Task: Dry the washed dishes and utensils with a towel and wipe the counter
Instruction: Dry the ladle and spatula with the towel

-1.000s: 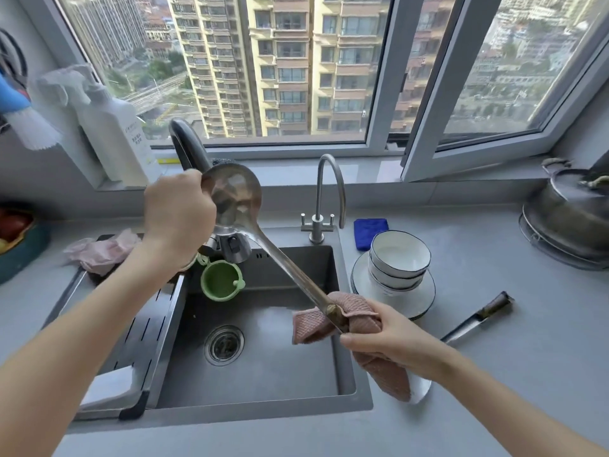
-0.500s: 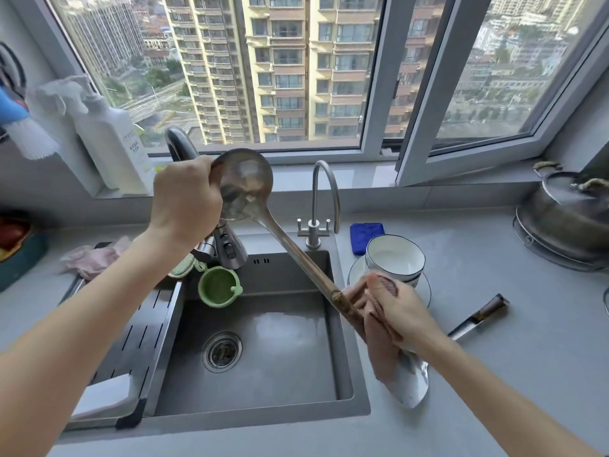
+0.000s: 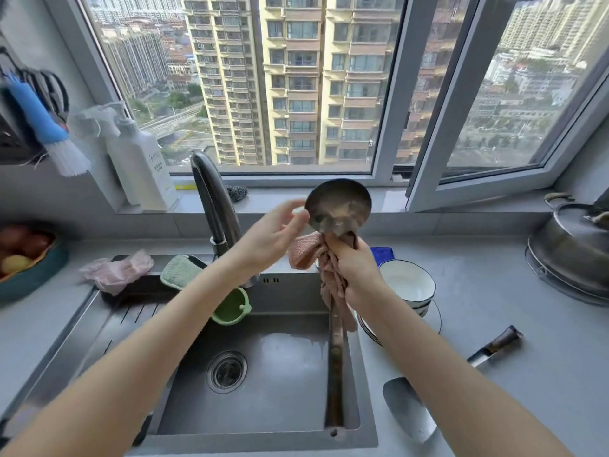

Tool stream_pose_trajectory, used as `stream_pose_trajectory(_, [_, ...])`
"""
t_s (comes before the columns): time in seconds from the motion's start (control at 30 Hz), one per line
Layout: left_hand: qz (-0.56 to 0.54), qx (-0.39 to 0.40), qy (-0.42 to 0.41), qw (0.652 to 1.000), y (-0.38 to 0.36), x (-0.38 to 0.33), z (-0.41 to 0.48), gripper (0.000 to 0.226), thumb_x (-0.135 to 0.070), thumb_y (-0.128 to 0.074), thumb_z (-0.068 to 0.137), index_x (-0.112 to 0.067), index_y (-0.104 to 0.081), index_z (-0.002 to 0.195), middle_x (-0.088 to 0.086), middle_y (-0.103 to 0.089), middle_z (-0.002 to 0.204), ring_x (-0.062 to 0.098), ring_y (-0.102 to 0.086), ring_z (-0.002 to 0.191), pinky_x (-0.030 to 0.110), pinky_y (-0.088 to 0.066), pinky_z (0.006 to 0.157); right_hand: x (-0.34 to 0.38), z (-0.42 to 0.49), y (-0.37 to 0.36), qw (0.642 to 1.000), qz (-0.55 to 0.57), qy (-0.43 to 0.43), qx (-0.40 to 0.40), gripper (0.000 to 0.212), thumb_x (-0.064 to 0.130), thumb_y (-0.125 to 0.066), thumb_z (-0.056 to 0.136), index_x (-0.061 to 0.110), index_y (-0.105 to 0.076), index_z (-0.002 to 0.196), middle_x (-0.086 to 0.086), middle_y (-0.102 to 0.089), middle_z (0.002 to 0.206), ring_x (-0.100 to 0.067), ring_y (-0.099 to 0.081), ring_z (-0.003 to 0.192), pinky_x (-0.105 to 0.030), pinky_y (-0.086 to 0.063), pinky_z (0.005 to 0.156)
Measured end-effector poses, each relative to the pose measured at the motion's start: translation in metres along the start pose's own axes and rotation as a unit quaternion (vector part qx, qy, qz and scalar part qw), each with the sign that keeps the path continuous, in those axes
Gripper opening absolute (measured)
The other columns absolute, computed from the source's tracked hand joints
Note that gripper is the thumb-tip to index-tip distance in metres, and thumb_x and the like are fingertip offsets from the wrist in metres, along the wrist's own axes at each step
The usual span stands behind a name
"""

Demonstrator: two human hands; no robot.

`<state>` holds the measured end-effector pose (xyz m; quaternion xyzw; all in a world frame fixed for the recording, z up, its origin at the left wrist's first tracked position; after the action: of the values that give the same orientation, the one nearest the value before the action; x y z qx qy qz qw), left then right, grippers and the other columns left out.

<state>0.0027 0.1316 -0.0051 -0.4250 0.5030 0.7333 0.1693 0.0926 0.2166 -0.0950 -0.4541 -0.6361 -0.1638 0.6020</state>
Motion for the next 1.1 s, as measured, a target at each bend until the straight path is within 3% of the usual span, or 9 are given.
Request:
stream_pose_trajectory(0.13, [-0.101, -0.026, 0.206, 0.973, -0.046, 0.056, -0.035, 0.040, -0.041, -0.034, 0.100, -0.008, -0.057, 0.103, 0.007, -0.065, 0.089, 0.022, -0.063, 0.085, 0.041, -0.054, 0.084, -0.034, 0.034, 0.018, 0.980, 0.139, -0.106, -0.092, 0.023, 0.033, -0.061, 0.092, 0.013, -0.055, 0.082, 0.000, -0.051, 0.053, -0.016, -0.047, 0.051, -0.030, -0.044, 0.059])
stream_pose_trajectory(0.3, [-0.267, 0.123, 0.258, 0.921, -0.114, 0.060, -0.069, 0.034, -0.028, -0.040, 0.101, -0.006, -0.059, 0.084, 0.006, -0.063, 0.063, 0.017, -0.057, 0.053, 0.026, -0.049, 0.055, -0.047, 0.040, 0.043, 0.956, 0.208, -0.112, -0.171, 0.025, 0.031, -0.057, 0.095, 0.014, -0.050, 0.078, -0.003, -0.046, 0.056, -0.010, -0.045, 0.036, -0.019, -0.042, 0.042])
stream_pose_trajectory(0.53, [-0.158, 0.064, 0.249, 0.953, -0.097, 0.064, -0.070, 0.028, -0.008, -0.045, 0.093, -0.007, -0.064, 0.072, -0.001, -0.051, 0.050, 0.011, -0.040, 0.042, 0.018, -0.031, 0.038, -0.049, 0.030, 0.071, 0.935, 0.232, -0.100, -0.247, 0.023, 0.023, -0.061, 0.093, 0.007, -0.051, 0.080, -0.008, -0.053, 0.062, -0.013, -0.052, 0.035, -0.021, -0.043, 0.035])
stream_pose_trajectory(0.67, [-0.115, 0.037, 0.276, 0.953, -0.069, 0.090, -0.081, 0.028, -0.007, -0.049, 0.092, -0.006, -0.065, 0.069, -0.004, -0.048, 0.042, 0.011, -0.038, 0.037, 0.019, -0.029, 0.036, -0.016, 0.000, 0.128, 0.932, 0.060, 0.033, -0.356, 0.024, 0.032, -0.065, 0.089, 0.018, -0.047, 0.088, -0.004, -0.060, 0.081, -0.020, -0.062, 0.064, -0.035, -0.058, 0.061])
stream_pose_trajectory(0.77, [-0.089, 0.061, 0.293, 0.950, -0.065, 0.100, -0.087, 0.031, -0.009, -0.047, 0.093, -0.007, -0.062, 0.066, -0.004, -0.046, 0.041, 0.011, -0.036, 0.036, 0.018, -0.028, 0.036, 0.042, -0.030, 0.118, 0.918, -0.102, 0.200, -0.326, 0.029, 0.036, -0.055, 0.094, 0.010, -0.045, 0.102, 0.004, -0.055, 0.080, 0.003, -0.059, 0.061, -0.008, -0.045, 0.054])
stream_pose_trajectory(0.83, [-0.074, 0.081, 0.283, 0.953, -0.066, 0.095, -0.086, 0.032, -0.010, -0.047, 0.092, -0.008, -0.060, 0.062, -0.004, -0.043, 0.039, 0.011, -0.033, 0.034, 0.018, -0.026, 0.037, 0.081, -0.044, 0.087, 0.833, -0.327, 0.344, -0.284, 0.050, 0.053, -0.044, 0.093, 0.007, -0.049, 0.111, -0.004, -0.062, 0.096, -0.007, -0.063, 0.087, -0.009, -0.041, 0.072])
stream_pose_trajectory(0.93, [-0.048, 0.104, 0.247, 0.962, -0.066, 0.081, -0.082, 0.032, -0.011, -0.047, 0.090, -0.009, -0.056, 0.060, -0.006, -0.041, 0.036, 0.010, -0.030, 0.031, 0.017, -0.025, 0.036, 0.069, -0.022, 0.038, 0.582, -0.678, 0.418, -0.161, 0.057, 0.057, -0.032, 0.091, 0.013, -0.053, 0.119, -0.018, -0.050, 0.130, -0.036, -0.046, 0.123, -0.048, -0.018, 0.110])
stream_pose_trajectory(1.0, [-0.023, 0.111, 0.223, 0.968, -0.065, 0.074, -0.082, 0.032, -0.012, -0.046, 0.090, -0.010, -0.054, 0.060, -0.006, -0.040, 0.035, 0.008, -0.029, 0.028, 0.016, -0.026, 0.035, 0.050, -0.008, 0.021, 0.482, -0.769, 0.415, -0.062, 0.055, 0.052, -0.033, 0.090, 0.018, -0.054, 0.126, -0.019, -0.050, 0.130, -0.040, -0.048, 0.119, -0.058, -0.023, 0.108])
stream_pose_trajectory(1.1, [-0.007, 0.116, 0.211, 0.971, -0.062, 0.073, -0.087, 0.033, -0.013, -0.046, 0.090, -0.012, -0.053, 0.058, -0.006, -0.041, 0.036, 0.007, -0.030, 0.028, 0.017, -0.028, 0.035, 0.048, -0.013, 0.011, 0.432, -0.775, 0.460, 0.028, 0.045, 0.044, -0.049, 0.084, 0.025, -0.058, 0.123, -0.015, -0.059, 0.108, -0.035, -0.057, 0.087, -0.043, -0.044, 0.072])
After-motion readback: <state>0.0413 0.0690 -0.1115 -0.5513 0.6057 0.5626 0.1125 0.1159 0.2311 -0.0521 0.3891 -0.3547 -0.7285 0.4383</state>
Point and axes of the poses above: each hand's wrist, its own z-axis towards the middle knuckle, its own y-axis out of the back of the hand, x = y × z, the point moved 10 cm from there along z, towards the middle knuckle
